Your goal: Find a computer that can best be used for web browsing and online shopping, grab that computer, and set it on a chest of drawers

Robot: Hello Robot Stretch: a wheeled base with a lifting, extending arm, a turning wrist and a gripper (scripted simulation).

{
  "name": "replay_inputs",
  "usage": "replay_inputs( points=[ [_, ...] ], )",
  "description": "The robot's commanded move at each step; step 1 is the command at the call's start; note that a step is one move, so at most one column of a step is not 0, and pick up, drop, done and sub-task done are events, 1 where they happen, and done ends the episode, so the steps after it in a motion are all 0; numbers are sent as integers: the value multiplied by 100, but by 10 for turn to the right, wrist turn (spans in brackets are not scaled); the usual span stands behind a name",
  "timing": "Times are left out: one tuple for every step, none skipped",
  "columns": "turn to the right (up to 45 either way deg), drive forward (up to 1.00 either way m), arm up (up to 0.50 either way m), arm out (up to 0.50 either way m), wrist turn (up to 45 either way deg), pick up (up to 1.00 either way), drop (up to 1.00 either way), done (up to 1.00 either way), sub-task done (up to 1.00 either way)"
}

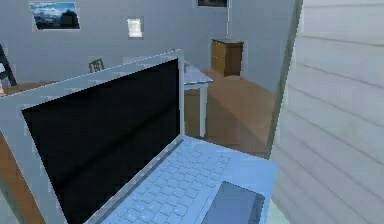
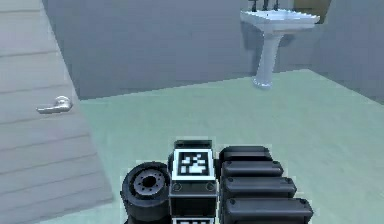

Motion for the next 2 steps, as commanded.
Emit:
replay_inputs(
  points=[
    [-30,0,0,0,0,0,0,0,0],
    [0,100,0,0,0,0,0,0,0]
  ],
)
